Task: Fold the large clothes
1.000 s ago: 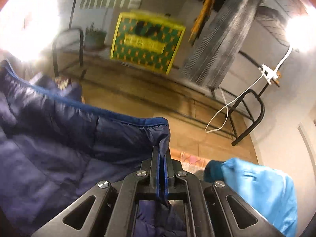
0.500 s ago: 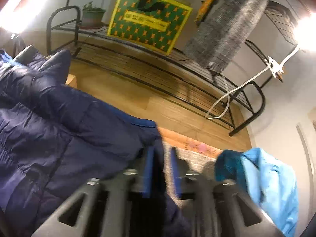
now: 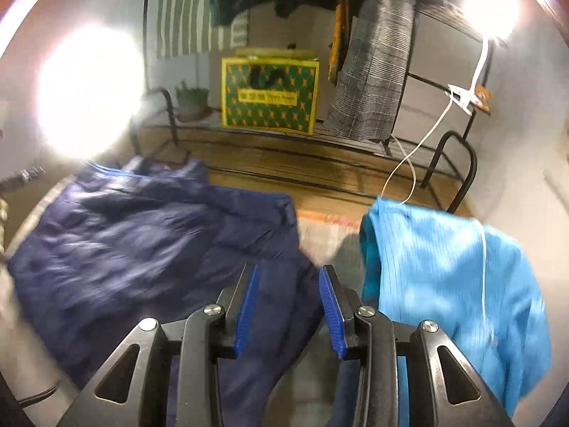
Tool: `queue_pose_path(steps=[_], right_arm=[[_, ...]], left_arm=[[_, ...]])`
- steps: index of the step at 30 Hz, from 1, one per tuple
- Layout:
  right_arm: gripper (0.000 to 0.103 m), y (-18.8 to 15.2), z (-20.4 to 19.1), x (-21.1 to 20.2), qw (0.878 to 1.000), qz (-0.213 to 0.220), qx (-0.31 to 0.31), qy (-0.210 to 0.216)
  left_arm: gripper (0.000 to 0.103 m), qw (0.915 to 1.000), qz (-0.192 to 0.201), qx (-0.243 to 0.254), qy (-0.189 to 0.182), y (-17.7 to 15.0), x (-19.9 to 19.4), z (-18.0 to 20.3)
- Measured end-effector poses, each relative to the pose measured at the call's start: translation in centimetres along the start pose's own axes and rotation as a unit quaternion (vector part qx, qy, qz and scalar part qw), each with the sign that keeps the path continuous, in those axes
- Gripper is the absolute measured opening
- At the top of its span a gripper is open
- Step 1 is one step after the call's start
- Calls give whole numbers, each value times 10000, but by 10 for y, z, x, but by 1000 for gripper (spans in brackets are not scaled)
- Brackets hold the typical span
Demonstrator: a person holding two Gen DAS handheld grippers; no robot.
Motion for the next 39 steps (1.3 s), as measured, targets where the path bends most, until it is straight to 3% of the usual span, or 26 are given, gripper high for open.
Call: queue_pose_path(steps=[5,8,12,15,20,25,27,31,34,36,39], right_arm=[[36,-48,-29,-25,9986,-42,209,479],[36,-69,-53,-23,9987,-343,65,375],[36,-94,-62,-10,9976,-678,-26,122],[36,-112,-47,7,9949,-957,291,114],[36,-140,-26,23,9873,-1362,736,367],[37,-144,-13,-24,9877,-901,1106,636],[43,-148,-8,-56,9900,-540,1148,621],[45,-156,-5,-117,9901,127,1230,671],[55,-162,-1,-158,9828,622,1496,885],[68,-169,0,-173,9748,816,1753,1108],[72,-177,-7,-159,9635,742,2074,1523]], left_arm=[[38,9967,-306,206,-724,-38,-20,58],[38,9909,-603,548,-1074,-66,-19,104],[38,9842,-841,1156,-1044,-108,-8,160],[38,9815,-1001,1540,-533,-132,22,179],[38,9836,-973,1390,-612,-141,32,177],[38,9842,-1024,824,-1183,-134,15,159],[38,9860,-894,764,-1186,-126,2,151],[38,9886,-477,686,-1251,-105,-43,133],[38,9881,-176,516,-1441,-89,-81,118],[38,9874,12,379,-1534,-80,-99,109],[38,9871,123,284,-1571,-71,-104,103]])
Point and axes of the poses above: each gripper's, at about its wrist camera, not at the fingertips, and x roughly the way its jaws point, z to its right, y to its top, the point moved 4 cm from there along x, roughly the way its jaws point, and after that the axes turned 14 degrees about -z, right-handed, at the moved point
